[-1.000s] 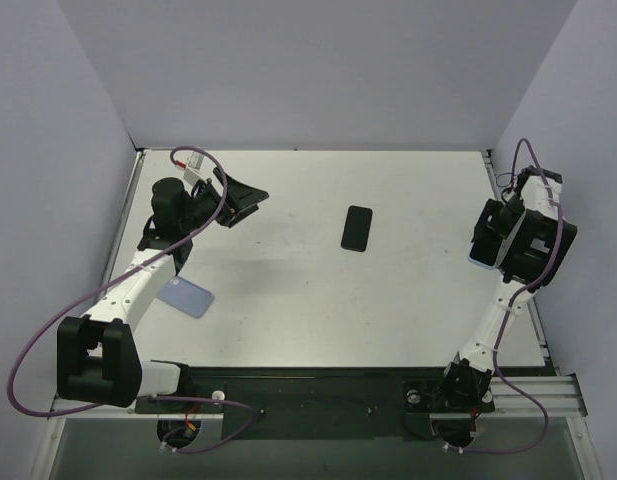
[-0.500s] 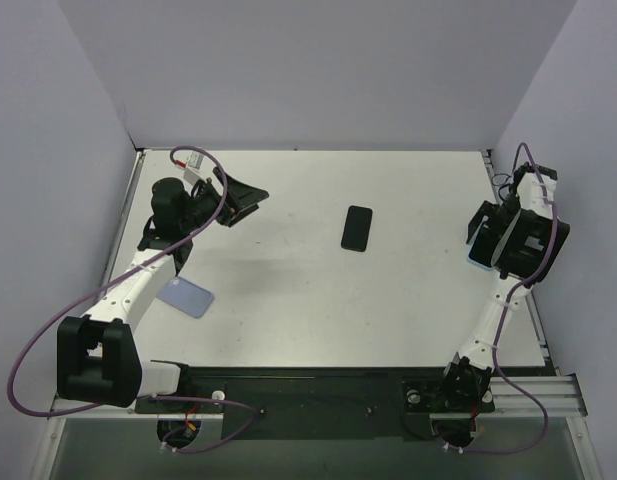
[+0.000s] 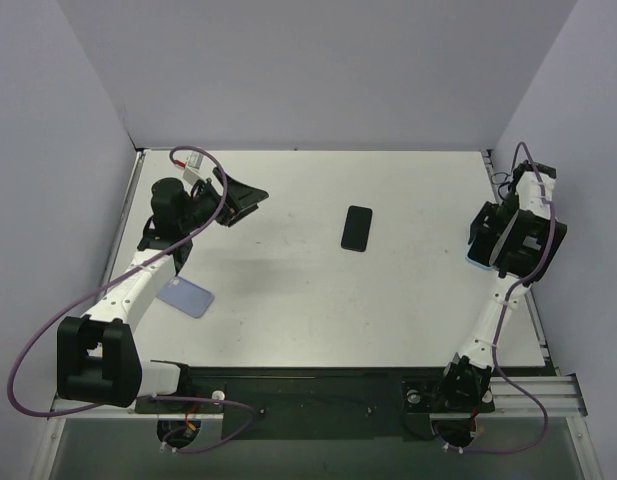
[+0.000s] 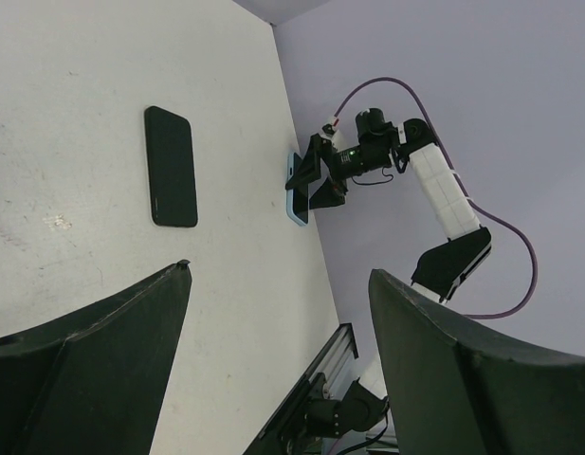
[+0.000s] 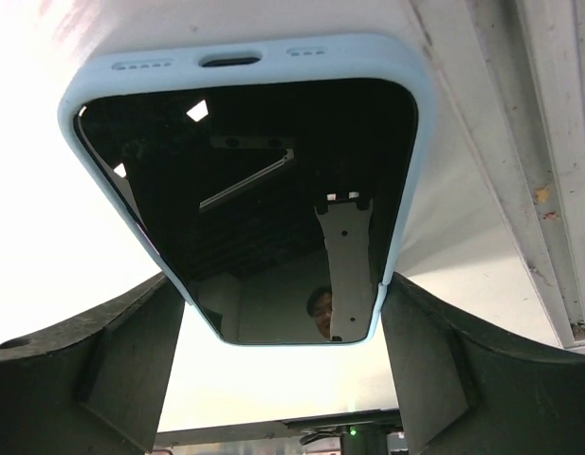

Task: Take the phone out of the phone case
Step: Pick up the phone at the center of the board.

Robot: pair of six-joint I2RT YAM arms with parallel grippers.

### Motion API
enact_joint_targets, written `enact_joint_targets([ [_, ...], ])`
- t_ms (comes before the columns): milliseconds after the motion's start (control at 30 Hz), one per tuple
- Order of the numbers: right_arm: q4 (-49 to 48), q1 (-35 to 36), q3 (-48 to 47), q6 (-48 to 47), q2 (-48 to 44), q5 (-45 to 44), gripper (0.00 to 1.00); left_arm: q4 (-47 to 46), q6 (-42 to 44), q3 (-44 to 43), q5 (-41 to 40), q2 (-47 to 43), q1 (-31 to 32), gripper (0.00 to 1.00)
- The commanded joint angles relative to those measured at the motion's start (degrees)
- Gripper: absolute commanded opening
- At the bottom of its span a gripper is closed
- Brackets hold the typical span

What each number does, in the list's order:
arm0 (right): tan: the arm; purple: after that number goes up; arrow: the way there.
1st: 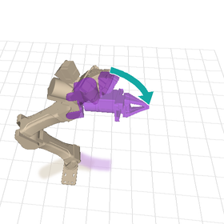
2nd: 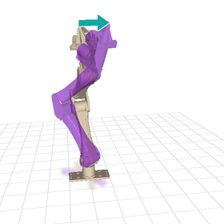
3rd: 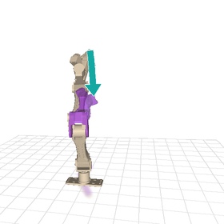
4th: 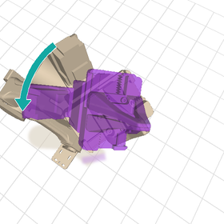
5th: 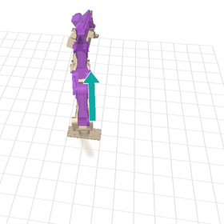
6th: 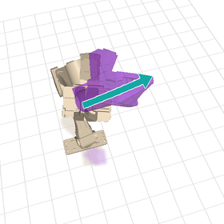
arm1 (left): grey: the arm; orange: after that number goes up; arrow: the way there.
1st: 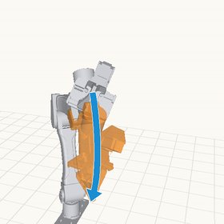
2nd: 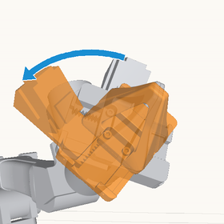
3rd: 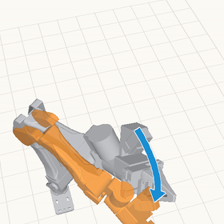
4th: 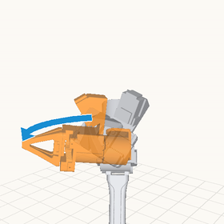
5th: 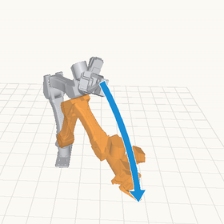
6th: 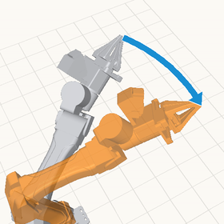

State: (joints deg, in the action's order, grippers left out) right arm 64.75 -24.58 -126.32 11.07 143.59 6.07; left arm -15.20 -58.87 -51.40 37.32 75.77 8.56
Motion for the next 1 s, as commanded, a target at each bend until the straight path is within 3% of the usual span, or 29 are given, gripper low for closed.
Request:
enact_joint_targets([
  [0,-0.8,2.7,3.8,1.9,-4.6,-2.2,0.00,-0.6,2.8,-0.8,-0.8,-0.8,0.1,0.86],
  [300,-26.2,2.3,38.6,13.3,-30.1,11.7,0.00,3.2,7.6,-2.2,-2.8,-0.6,1.7,0.86],
  [433,-40.4,3.1,54.9,22.8,-42.5,17.4,0.00,3.5,11.1,-2.2,-4.8,-1.8,4.2,0.85],
  [600,-49.6,9.3,69.9,27.9,-52.8,20.4,0.00,5.4,20.1,-1.9,-11.3,-4.9,11.6,0.85],
  [733,-62.7,13.6,83.1,37.1,-65.1,24.9,0.00,6.2,27.5,0.8,-19.8,-10.8,20.4,0.86],
  [833,-76.5,17.5,91.3,49.9,-73.2,26.9,0.00,0.9,23.3,9.7,-21.0,-18.4,22.6,0.79],
  [967,-84.2,31.7,99.4,61.8,-84.3,17.8,0.00,-6.1,14.1,21.7,-26.5,-28.6,27.2,0.80],
])
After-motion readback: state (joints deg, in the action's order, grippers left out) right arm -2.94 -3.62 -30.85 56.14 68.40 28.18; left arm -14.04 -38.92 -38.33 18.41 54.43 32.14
